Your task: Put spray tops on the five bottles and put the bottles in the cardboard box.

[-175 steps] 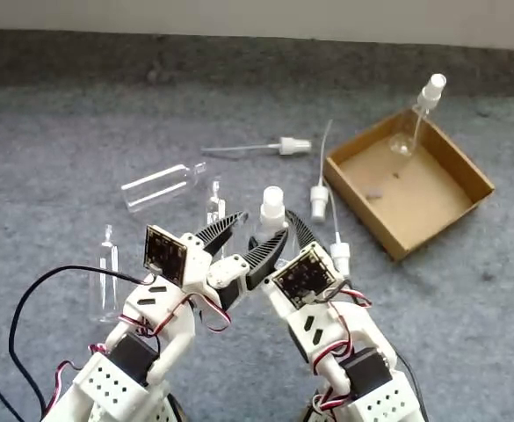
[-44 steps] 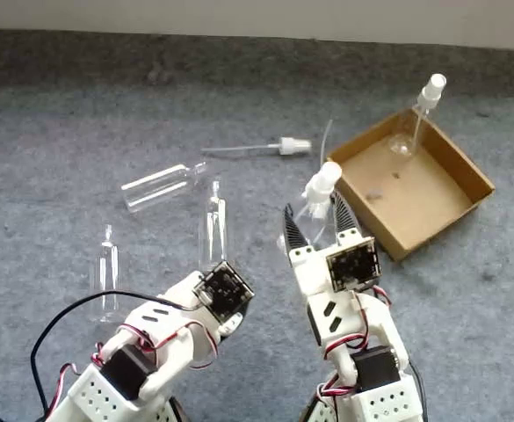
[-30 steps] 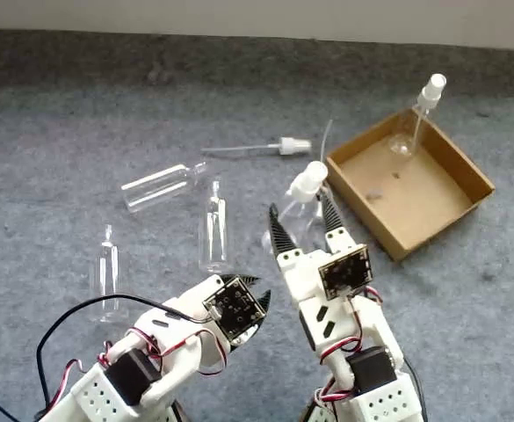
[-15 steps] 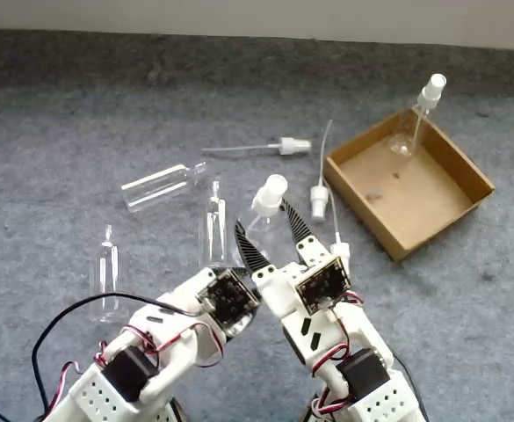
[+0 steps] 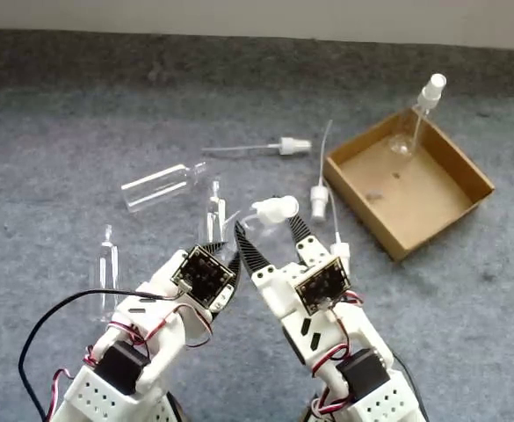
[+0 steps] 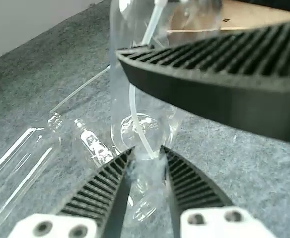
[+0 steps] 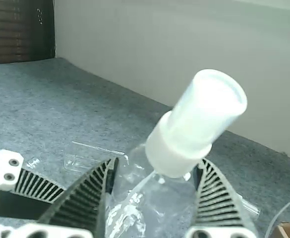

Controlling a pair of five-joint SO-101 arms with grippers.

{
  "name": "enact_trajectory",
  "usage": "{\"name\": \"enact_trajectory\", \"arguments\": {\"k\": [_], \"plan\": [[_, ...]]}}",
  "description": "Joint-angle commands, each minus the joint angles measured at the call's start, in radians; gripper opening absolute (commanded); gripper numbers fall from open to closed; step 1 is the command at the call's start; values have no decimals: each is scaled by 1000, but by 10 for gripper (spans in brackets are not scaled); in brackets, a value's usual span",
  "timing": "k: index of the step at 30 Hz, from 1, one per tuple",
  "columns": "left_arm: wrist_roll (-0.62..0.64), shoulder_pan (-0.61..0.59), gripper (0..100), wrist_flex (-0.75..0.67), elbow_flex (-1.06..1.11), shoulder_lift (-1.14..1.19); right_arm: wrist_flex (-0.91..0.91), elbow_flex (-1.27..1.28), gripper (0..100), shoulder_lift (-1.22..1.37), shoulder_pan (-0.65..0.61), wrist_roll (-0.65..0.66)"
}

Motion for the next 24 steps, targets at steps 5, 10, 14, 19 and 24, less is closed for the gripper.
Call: {"name": "enact_trajectory", "arguments": {"k": [5,10,14,19,24], "plan": [[-3,-12,41,72,18,-8,-24,90,98,-24,93,-5],[-3,-13,41,72,21,-8,-24,88,98,-24,340,-3],[-3,-13,41,75,21,-8,-24,41,98,-21,526,-3],[-3,-13,41,75,21,-8,-24,-81,98,-15,638,-3],[-3,-15,41,75,21,-7,-24,-211,98,-12,720,-2]]}}
